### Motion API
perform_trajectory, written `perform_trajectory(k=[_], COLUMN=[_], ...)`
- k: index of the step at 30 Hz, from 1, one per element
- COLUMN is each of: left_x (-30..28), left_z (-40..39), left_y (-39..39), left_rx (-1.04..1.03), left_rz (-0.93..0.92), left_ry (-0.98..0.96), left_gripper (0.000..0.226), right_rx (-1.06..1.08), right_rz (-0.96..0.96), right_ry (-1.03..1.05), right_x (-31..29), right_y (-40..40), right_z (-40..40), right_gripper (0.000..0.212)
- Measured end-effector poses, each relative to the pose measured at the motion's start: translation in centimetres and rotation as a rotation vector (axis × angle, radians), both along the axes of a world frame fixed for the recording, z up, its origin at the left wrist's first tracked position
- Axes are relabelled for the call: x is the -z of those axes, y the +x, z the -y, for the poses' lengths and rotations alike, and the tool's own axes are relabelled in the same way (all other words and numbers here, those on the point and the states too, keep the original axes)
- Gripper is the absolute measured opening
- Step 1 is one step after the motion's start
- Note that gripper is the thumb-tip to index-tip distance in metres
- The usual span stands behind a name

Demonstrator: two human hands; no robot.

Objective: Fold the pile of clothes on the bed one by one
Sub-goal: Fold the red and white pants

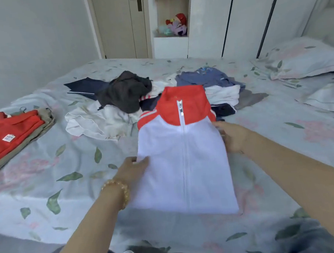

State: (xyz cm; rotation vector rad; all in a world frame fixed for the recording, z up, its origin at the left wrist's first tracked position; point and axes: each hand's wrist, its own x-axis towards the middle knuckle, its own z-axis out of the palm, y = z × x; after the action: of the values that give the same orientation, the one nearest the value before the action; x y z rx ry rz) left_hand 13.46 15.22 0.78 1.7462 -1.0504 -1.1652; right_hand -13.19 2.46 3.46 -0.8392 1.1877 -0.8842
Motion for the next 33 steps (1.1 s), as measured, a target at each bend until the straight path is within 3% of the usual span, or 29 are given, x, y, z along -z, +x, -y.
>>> perform_trajectory(k=[1, 3, 8, 12, 15, 18, 23, 27, 29, 31, 33], left_x=[1.1, 2.6, 3.1, 3.4, 3.1, 2.8, 2.1, 2.1, 2.0, 2.2, 1.9], left_z=[-0.1, -0.4, -1.6, -2.1, -2.4, -1.4, 5.0, 10.2, 11.8, 13.2, 14.2], left_y=[-0.2, -0.2, 0.1, 0.6, 0.9, 1.5, 2.6, 1.4, 0.7, 0.8, 1.1], left_rx=[-0.041, -0.089, -0.035, 0.013, 0.047, 0.058, -0.116, -0.145, -0.151, -0.167, -0.155], left_rz=[0.125, 0.167, 0.305, 0.329, 0.214, 0.298, 0.197, 0.405, 0.479, 0.498, 0.385], left_ry=[0.016, -0.004, 0.047, 0.048, 0.083, 0.096, 0.022, -0.058, -0.098, -0.139, -0.167], left_gripper=[0.056, 0.059, 0.042, 0.039, 0.024, 0.024, 0.056, 0.04, 0.044, 0.042, 0.038], right_rx=[-0.029, -0.046, -0.195, -0.318, -0.364, -0.338, -0.093, 0.043, 0.131, 0.202, 0.254], right_rz=[-0.102, -0.25, -0.539, -0.63, -0.557, -0.472, -0.292, -0.126, -0.064, -0.065, -0.108], right_ry=[0.056, 0.018, -0.098, -0.153, -0.112, -0.109, -0.026, 0.007, 0.012, -0.009, -0.053], right_x=[1.7, 4.3, 4.2, 4.1, 3.7, 3.2, 3.8, 5.3, 5.9, 6.3, 6.4], right_y=[-0.8, -2.4, -3.1, -2.7, -3.5, -3.5, -2.8, -1.6, -0.9, -0.4, -0.2], right_z=[-1.1, -3.0, -8.1, -10.6, -10.8, -10.5, -5.1, 0.1, 2.2, 3.6, 4.1], right_gripper=[0.023, 0.034, 0.039, 0.033, 0.029, 0.027, 0.037, 0.046, 0.045, 0.042, 0.029])
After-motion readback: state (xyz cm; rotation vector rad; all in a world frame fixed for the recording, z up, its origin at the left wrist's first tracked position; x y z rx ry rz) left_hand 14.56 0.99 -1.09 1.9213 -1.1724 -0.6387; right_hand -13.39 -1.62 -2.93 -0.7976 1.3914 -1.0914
